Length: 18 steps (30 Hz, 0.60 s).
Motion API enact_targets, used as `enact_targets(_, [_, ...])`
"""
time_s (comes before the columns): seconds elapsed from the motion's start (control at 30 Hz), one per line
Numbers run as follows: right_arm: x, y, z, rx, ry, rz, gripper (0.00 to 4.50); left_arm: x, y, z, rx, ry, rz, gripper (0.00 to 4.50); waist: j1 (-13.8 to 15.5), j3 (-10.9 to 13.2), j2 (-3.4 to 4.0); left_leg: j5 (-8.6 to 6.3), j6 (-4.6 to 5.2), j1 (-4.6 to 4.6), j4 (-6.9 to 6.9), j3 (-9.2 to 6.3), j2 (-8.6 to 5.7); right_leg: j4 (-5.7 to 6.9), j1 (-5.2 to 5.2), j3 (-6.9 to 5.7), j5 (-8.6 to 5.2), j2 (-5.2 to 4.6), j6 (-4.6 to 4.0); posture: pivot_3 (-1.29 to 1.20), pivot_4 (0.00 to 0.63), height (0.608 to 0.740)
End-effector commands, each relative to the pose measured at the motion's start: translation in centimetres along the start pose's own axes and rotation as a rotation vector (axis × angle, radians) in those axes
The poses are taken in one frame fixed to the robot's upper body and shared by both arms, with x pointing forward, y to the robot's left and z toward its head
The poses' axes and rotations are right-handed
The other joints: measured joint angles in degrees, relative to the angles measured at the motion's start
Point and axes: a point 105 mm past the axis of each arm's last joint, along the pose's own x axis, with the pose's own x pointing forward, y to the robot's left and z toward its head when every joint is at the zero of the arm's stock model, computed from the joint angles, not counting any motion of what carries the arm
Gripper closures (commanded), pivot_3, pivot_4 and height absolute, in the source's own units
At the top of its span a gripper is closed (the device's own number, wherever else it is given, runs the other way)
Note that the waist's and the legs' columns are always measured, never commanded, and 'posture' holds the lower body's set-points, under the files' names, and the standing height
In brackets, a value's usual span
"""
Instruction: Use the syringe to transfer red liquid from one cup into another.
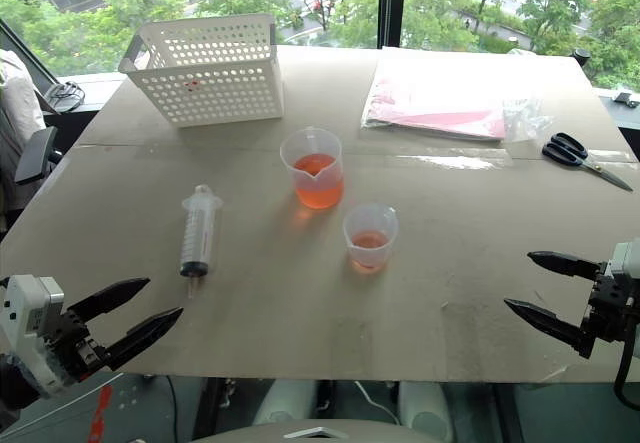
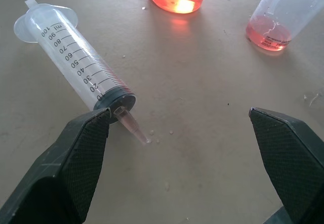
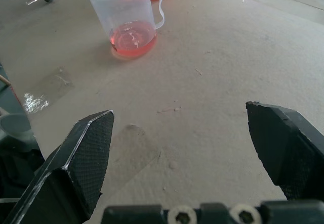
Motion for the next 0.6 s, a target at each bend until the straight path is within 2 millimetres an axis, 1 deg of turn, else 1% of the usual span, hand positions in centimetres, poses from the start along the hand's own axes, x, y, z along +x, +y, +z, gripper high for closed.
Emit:
enact_targets(0.03, [1.2, 1.1, 2.4, -0.083, -0.095, 0.091, 0.0, 1.4, 1.1, 2.7, -0.027, -0.094, 0.073, 0.03, 0.1, 0.0, 0.01, 0.0, 0.0, 0.0, 0.0, 0.0, 0.0, 0.0, 0.0, 0.0, -0.01, 0.0, 0.02, 0.0, 0.15, 0.74])
enact_targets(0.07, [2.1, 1.8, 4.0, -0.125, -0.16, 0.16, 0.0, 2.6, 2.1, 4.7, -0.061, -0.136, 0.142, 0.03, 0.2, 0.1, 0.09, 0.01, 0.01, 0.11, 0.02, -0.05, 0.03, 0.0, 0.11, 0.0, -0.09, -0.03, 0.16, 0.0, 0.15, 0.74])
enact_targets(0.13, [3.2, 2.7, 6.2, -0.178, -0.244, 0.259, 0.0, 3.9, 3.4, 7.4, -0.09, -0.172, 0.235, 0.03, 0.4, 0.2, 0.21, 0.02, 0.0, 0.15, 0.24, -0.35, 0.21, 0.12, 0.26, -0.14, -0.11, -0.21, 0.22, 0.0, 0.15, 0.74])
enact_targets(0.17, [3.5, 2.9, 7.0, -0.198, -0.266, 0.288, 0.0, 4.3, 4.1, 7.8, -0.119, -0.151, 0.275, 0.03, 0.3, 0.3, 0.22, 0.03, 0.01, 0.16, 0.23, -0.42, 0.24, 0.12, 0.32, -0.26, -0.11, -0.21, 0.22, 0.0, 0.15, 0.74])
enact_targets(0.23, [4.0, 3.5, 8.6, -0.244, -0.312, 0.361, 0.0, 5.0, 4.7, 8.6, -0.158, -0.101, 0.321, 0.03, 0.1, 0.3, 0.23, 0.04, 0.0, 0.37, 0.23, -0.39, 0.27, 0.13, 0.53, -0.34, -0.1, -0.21, 0.23, 0.0, 0.15, 0.74])
enact_targets(0.3, [4.4, 4.0, 9.7, -0.286, -0.34, 0.425, 0.0, 5.5, 5.5, 7.9, -0.219, 0.048, 0.419, 0.03, -0.2, 0.3, 0.07, 0.04, -0.01, 0.75, 0.19, -0.19, 0.24, 0.17, 0.83, -0.37, -0.09, -0.24, 0.22, 0.0, 0.15, 0.74])
enact_targets(0.33, [4.7, 4.2, 10.0, -0.31, -0.348, 0.453, 0.0, 5.7, 5.5, 7.8, -0.251, 0.125, 0.437, 0.03, -0.4, 0.4, -0.03, 0.0, -0.04, 0.97, 0.11, -0.11, 0.23, 0.2, 1.01, -0.32, -0.06, -0.31, 0.17, 0.0, 0.15, 0.74])
enact_targets(0.4, [4.9, 4.5, 10.9, -0.346, -0.372, 0.505, 0.0, 6.4, 4.8, 7.7, -0.312, 0.243, 0.426, 0.03, -0.4, 0.6, -0.29, -0.02, -0.09, 0.91, -0.17, -0.09, 0.18, 0.08, 0.91, -0.29, 0.06, -0.36, 0.01, 0.0, 0.15, 0.74])
enact_targets(0.43, [4.9, 4.6, 11.1, -0.355, -0.379, 0.521, 0.0, 6.5, 4.7, 7.7, -0.322, 0.272, 0.438, 0.03, -0.4, 0.7, -0.21, -0.07, -0.17, 0.85, -0.15, -0.2, 0.19, 0.13, 0.86, -0.24, 0.17, -0.44, 0.19, 0.0, 0.15, 0.74])
enact_targets(0.5, [5.0, 4.6, 11.4, -0.361, -0.382, 0.541, 0.0, 6.9, 4.8, 7.9, -0.333, 0.28, 0.459, 0.03, -0.2, 0.8, -0.1, -0.09, -0.2, 0.76, -0.32, -0.18, 0.08, 0.04, 0.77, -0.24, 0.17, -0.61, 0.2, 0.0, 0.15, 0.74])
enact_targets(0.6, [5.5, 5.1, 12.5, -0.387, -0.37, 0.595, 0.0, 7.8, 5.5, 7.8, -0.35, 0.291, 0.505, 0.03, 0.1, 0.9, 0.05, -0.07, -0.24, 0.74, -0.52, -0.08, -0.06, -0.05, 0.7, -0.22, 0.11, -0.67, 0.25, 0.0, 0.15, 0.74])
